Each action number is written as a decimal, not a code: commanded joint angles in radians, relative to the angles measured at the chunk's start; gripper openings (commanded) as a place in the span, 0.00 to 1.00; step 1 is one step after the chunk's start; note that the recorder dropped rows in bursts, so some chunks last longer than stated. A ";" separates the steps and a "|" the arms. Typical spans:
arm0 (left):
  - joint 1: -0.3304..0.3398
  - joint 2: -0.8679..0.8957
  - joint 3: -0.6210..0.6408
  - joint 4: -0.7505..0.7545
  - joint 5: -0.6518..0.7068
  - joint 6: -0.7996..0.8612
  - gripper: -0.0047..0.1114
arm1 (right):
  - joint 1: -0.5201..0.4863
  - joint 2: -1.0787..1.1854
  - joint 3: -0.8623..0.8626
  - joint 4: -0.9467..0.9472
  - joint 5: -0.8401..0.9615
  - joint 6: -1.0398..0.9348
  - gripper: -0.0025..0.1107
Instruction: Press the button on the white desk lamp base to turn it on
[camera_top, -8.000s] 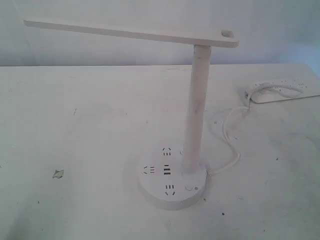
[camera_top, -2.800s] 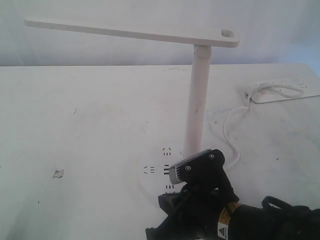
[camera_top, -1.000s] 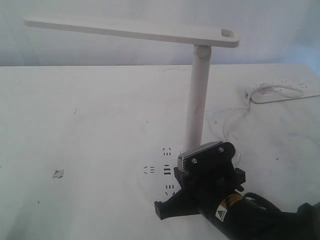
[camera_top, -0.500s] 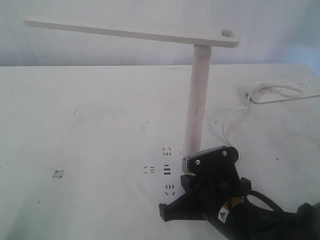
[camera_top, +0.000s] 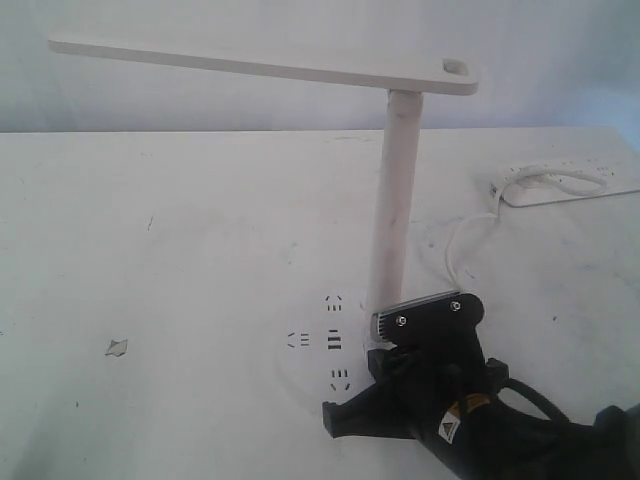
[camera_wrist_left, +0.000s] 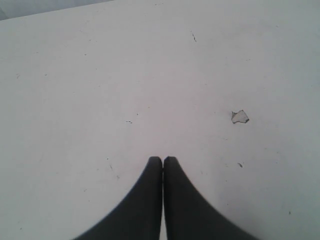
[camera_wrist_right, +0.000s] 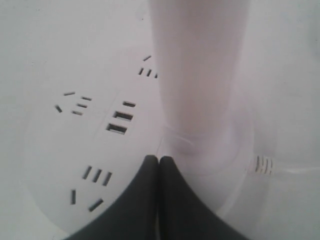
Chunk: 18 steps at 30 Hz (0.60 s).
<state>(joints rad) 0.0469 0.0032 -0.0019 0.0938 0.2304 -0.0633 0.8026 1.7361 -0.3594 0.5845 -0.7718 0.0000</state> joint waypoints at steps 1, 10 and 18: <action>0.000 -0.003 0.002 -0.010 0.002 0.000 0.04 | 0.005 -0.019 -0.001 0.007 0.039 -0.024 0.02; 0.000 -0.003 0.002 -0.010 0.002 0.000 0.04 | 0.005 -0.101 -0.001 -0.001 0.098 -0.031 0.02; 0.000 -0.003 0.002 -0.010 0.002 0.000 0.04 | 0.005 -0.111 -0.001 -0.006 0.098 -0.033 0.02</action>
<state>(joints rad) 0.0469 0.0032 -0.0019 0.0938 0.2304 -0.0633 0.8026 1.6319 -0.3594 0.5844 -0.6741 -0.0218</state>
